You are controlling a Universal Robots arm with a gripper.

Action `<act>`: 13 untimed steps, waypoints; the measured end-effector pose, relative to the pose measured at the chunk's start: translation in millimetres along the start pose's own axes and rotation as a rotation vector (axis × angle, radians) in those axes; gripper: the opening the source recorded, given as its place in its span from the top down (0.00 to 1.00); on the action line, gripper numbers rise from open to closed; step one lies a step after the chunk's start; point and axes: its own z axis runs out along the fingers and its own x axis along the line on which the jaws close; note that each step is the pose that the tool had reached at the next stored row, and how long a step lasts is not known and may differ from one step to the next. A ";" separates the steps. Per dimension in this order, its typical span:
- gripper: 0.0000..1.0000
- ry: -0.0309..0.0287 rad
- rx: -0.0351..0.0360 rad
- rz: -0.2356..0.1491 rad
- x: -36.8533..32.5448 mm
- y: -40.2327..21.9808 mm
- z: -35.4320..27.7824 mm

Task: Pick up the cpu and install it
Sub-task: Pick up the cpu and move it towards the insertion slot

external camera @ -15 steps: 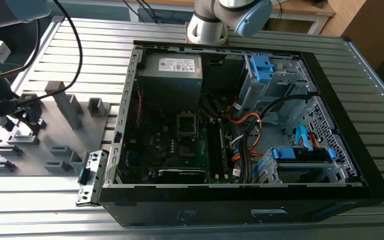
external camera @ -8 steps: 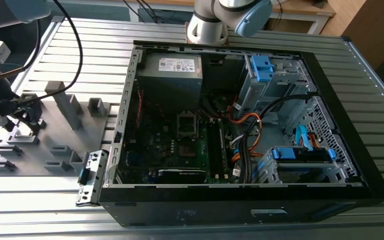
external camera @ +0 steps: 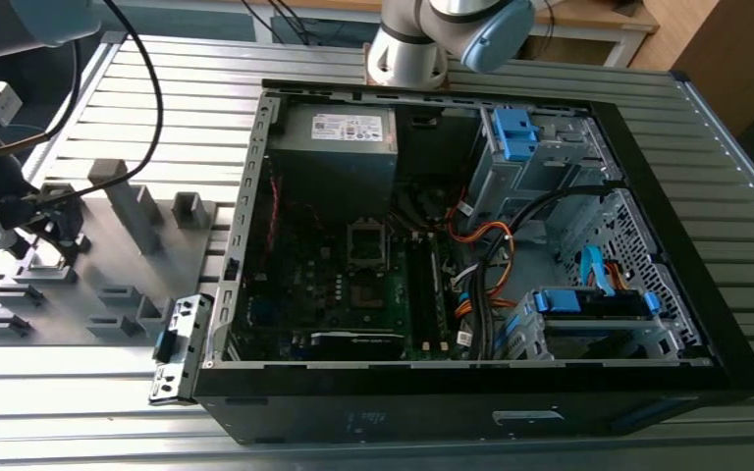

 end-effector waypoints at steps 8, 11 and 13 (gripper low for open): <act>0.41 -0.0002 0.0016 0.000 0.6 0.7 1.8; 0.41 -0.0002 0.0021 0.000 0.9 0.6 3.7; 0.41 0.0000 0.0025 0.000 1.0 0.6 4.4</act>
